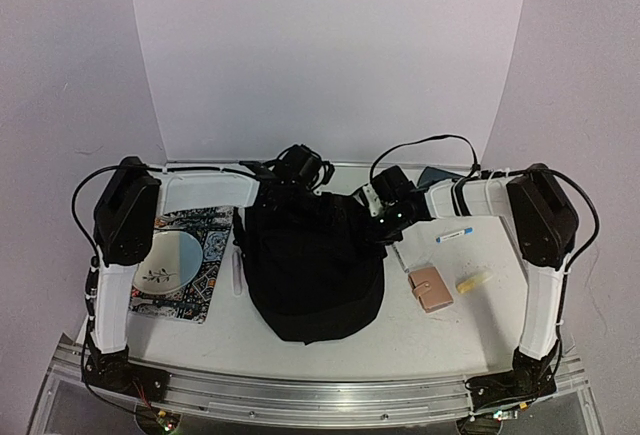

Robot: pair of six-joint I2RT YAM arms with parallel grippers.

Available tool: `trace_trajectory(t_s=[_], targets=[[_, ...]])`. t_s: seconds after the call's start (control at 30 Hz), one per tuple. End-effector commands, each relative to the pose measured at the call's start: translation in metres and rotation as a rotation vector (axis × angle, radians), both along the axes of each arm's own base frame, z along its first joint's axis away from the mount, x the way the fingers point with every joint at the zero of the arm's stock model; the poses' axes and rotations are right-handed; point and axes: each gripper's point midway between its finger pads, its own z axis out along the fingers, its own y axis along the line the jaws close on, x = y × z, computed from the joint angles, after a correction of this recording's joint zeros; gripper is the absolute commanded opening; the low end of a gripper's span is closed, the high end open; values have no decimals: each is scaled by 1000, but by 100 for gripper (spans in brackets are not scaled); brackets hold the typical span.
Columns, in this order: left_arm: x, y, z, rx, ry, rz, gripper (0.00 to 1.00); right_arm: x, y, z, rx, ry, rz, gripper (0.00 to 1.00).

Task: Pack the student bag
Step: Hold the largest pocket of the student bag, then grab the student bag from the lower front pocket, then unzip the lower front pocket of the student bag.

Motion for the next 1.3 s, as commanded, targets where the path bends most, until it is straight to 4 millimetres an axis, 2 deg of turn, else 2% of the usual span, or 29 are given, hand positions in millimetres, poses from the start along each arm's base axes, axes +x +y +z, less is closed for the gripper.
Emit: trace_trajectory(t_s=[0.0,0.1,0.3,0.57,0.7,0.8,0.93,1.0,1.13,1.27], targets=[[2,-19,2,-40,8,-44,68,-1,9,10,24,-12,47,13],[2,-23,-6,-37,23,-51,68,-2,8,20,36,-38,50,1],[1,-30,-23,-36,61,-65,66,-9,11,37,77,-75,80,0],[-3,-43,-38,-67,130,-81,58,-18,21,52,142,-97,138,0],[-6,-49,-48,-81,173,-92,50,-23,24,53,159,-97,150,0],[-9,-52,-52,-94,201,-97,36,-26,26,55,171,-99,159,0],[-11,-58,-48,-124,221,-110,8,-28,29,60,176,-106,164,0],[-11,-58,-44,-135,217,-111,0,-28,27,63,176,-112,157,0],[-9,-53,-23,-147,172,-91,0,-26,18,66,152,-130,112,0],[-5,-33,0,-130,101,-34,0,-20,-3,57,93,-127,31,0]])
